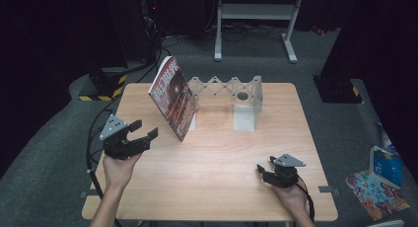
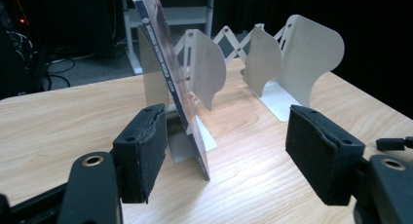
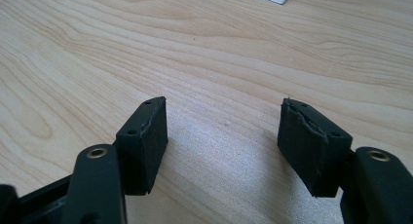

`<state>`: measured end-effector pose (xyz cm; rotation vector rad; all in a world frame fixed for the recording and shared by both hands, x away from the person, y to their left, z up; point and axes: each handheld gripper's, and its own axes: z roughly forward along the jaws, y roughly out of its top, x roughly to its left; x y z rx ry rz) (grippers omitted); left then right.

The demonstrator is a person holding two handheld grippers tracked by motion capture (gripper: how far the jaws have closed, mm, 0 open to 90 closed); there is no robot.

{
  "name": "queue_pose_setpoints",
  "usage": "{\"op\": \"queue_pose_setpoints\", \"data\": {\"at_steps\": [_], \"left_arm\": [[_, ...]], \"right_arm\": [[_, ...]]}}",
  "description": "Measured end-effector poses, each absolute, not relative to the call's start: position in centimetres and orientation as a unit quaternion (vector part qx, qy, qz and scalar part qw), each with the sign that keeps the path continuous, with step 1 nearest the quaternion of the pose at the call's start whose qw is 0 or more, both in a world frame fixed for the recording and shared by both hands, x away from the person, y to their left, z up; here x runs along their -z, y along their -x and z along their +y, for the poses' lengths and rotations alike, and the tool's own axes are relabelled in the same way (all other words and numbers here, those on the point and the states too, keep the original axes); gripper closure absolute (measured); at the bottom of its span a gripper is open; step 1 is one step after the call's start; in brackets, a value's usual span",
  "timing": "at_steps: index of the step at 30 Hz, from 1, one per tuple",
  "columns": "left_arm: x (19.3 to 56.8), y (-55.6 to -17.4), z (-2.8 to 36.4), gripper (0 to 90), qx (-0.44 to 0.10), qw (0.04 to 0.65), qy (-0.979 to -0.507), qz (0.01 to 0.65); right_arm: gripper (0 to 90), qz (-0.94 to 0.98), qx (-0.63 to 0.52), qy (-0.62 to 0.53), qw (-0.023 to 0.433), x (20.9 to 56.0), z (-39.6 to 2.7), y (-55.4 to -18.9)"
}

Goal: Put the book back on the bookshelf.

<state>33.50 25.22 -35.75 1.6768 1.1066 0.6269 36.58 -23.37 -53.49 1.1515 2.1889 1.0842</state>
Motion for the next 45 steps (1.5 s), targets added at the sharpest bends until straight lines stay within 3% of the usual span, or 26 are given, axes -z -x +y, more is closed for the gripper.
{"op": "queue_pose_setpoints", "data": {"at_steps": [45], "left_arm": [[42.0,-32.0,23.1,32.5,-0.195,0.507,-0.699,0.465]], "right_arm": [[35.4,0.791,-0.392,-0.416,0.219,53.5,-23.4,-36.6]]}}
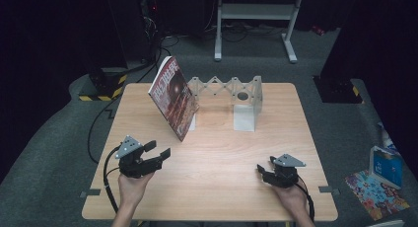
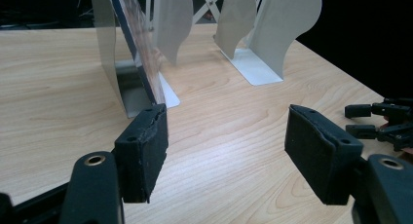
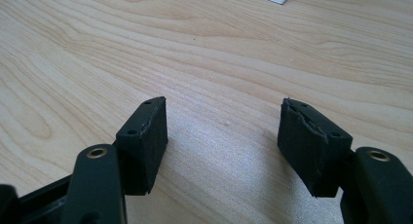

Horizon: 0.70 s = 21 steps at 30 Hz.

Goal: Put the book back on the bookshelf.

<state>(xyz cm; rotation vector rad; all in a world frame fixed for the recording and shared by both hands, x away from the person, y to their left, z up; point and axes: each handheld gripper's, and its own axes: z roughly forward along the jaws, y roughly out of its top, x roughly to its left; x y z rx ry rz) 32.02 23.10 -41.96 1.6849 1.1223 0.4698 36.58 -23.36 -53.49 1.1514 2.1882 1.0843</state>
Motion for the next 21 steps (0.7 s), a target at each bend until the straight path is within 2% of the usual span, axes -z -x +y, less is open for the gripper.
{"op": "queue_pose_setpoints", "data": {"at_steps": [21], "left_arm": [[45.3,-32.6,22.0,33.0,-0.186,0.491,-0.701,0.483]], "right_arm": [[35.4,0.791,-0.392,-0.416,0.219,53.5,-23.4,-36.6]]}}
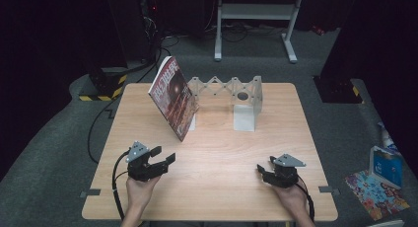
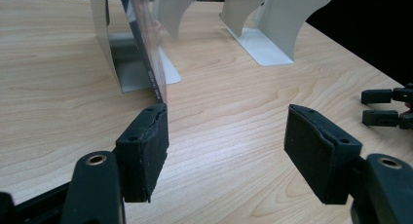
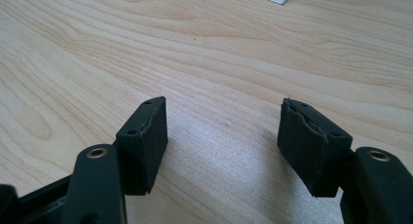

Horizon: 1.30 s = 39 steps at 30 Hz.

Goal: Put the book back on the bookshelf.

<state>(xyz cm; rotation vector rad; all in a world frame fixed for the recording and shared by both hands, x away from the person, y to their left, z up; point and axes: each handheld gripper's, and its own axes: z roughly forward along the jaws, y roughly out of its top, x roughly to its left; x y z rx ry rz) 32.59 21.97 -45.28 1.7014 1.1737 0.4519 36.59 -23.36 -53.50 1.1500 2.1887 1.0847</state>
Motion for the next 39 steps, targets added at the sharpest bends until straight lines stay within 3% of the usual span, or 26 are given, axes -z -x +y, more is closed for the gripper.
{"op": "queue_pose_setpoints", "data": {"at_steps": [39], "left_arm": [[50.4,-35.8,19.8,33.3,-0.155,0.447,-0.718,0.511]], "right_arm": [[35.4,0.791,-0.392,-0.415,0.219,53.5,-23.4,-36.6]]}}
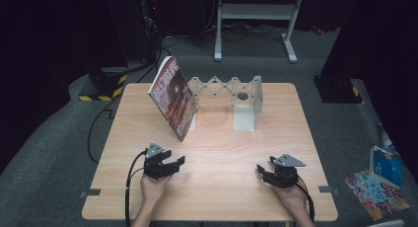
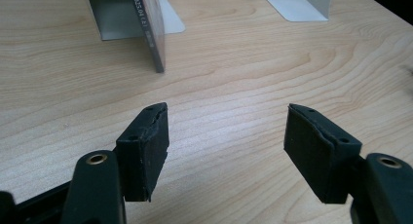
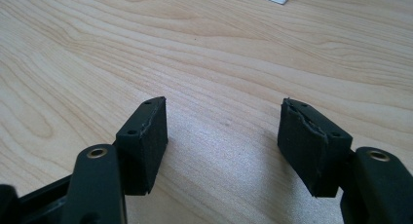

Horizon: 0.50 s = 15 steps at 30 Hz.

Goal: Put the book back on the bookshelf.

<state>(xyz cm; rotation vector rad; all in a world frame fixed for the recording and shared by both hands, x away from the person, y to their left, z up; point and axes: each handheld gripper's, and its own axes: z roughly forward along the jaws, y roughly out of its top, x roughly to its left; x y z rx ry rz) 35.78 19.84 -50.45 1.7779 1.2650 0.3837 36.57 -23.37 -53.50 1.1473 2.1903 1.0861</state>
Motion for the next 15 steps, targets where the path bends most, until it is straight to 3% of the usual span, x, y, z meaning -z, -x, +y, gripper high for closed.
{"op": "queue_pose_setpoints", "data": {"at_steps": [7,15], "left_arm": [[51.2,-36.6,19.7,33.1,-0.136,0.444,-0.717,0.520],[52.1,-37.1,18.5,33.2,-0.161,0.421,-0.731,0.513]], "right_arm": [[35.4,0.791,-0.393,-0.414,0.219,53.5,-23.4,-36.6],[35.4,0.791,-0.393,-0.415,0.219,53.5,-23.4,-36.6]]}}
